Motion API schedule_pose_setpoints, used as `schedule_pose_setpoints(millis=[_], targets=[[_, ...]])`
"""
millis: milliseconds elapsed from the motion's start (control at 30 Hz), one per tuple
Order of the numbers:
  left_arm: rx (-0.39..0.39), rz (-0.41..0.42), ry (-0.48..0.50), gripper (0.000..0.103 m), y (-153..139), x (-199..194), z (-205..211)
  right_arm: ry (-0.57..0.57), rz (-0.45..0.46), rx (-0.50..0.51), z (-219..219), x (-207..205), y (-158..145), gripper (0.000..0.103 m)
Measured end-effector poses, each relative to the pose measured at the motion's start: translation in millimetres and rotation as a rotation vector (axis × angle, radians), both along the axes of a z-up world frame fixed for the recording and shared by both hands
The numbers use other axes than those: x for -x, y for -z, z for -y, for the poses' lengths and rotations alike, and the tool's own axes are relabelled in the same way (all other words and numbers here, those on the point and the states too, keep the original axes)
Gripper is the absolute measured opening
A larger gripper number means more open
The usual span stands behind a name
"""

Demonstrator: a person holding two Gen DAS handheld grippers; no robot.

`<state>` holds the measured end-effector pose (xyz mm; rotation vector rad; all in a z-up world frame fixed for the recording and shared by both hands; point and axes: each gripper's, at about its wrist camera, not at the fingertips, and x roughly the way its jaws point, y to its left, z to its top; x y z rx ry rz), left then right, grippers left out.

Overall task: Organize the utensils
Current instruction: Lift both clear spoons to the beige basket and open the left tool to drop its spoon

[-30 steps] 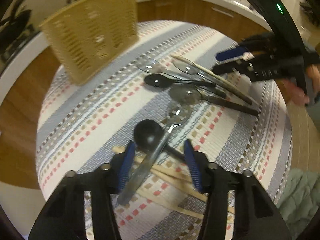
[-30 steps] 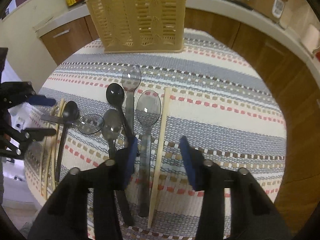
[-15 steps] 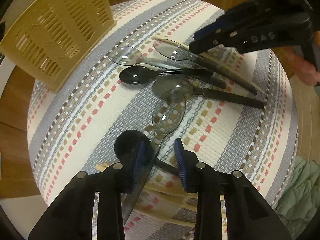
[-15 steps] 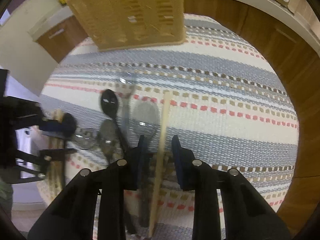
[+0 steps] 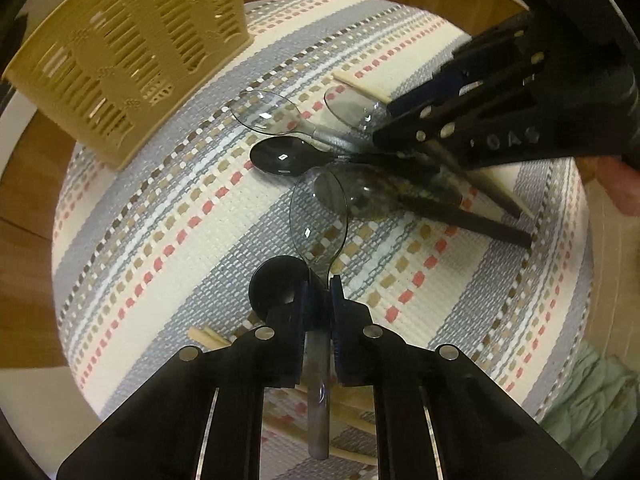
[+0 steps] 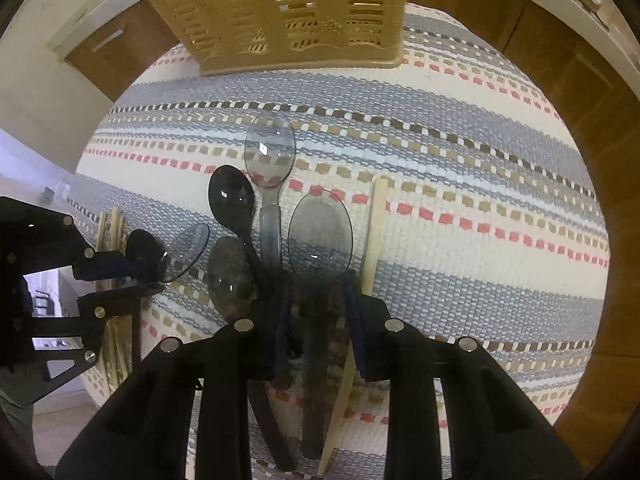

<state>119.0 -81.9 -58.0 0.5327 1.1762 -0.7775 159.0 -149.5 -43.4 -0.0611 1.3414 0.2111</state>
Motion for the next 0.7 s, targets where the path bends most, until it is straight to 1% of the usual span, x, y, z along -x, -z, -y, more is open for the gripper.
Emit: schedule_pose_setpoints(millis=[33,67,133,200,267,333,367,433,533,600,700], targets=[[0.023,-0.01,-0.014,0.009,-1,1,-7,0.001,0.0,0.009,-3,0,0,0.011],[0.053,-0.022,-0.032,0.009,-1,-1,-10,0.001,-0.003,0.003,-3,0,0,0.009],[0.119,-0.035,-0.068,0.009,-4,-4,-19,0.013,-0.006,-0.018,-1,-1,1,0.008],[0.157,-0.034,-0.117,0.009,-7,-9,-28,0.016,0.011,-0.021,5,2,0,0.007],[0.216,-0.047,-0.158,0.009,-11,-13,-37,0.015,0.041,-0.057,7,6,-6,0.002],[0.276,-0.037,-0.216,0.009,-17,-16,-48,0.019,0.089,-0.083,11,10,-17,0.001],[0.301,-0.026,-0.235,0.009,-21,-15,-51,0.018,0.121,-0.098,15,14,-25,0.001],[0.378,-0.007,-0.265,0.009,-34,-14,-59,0.02,0.166,-0.13,22,20,-35,0.001],[0.46,0.062,-0.314,0.009,-54,-15,-73,0.026,0.228,-0.179,29,26,-47,0.001],[0.498,0.115,-0.339,0.009,-67,-14,-78,0.026,0.276,-0.203,34,31,-57,0.001],[0.542,0.249,-0.385,0.009,-92,-11,-84,0.026,0.345,-0.234,36,33,-73,0.001]])
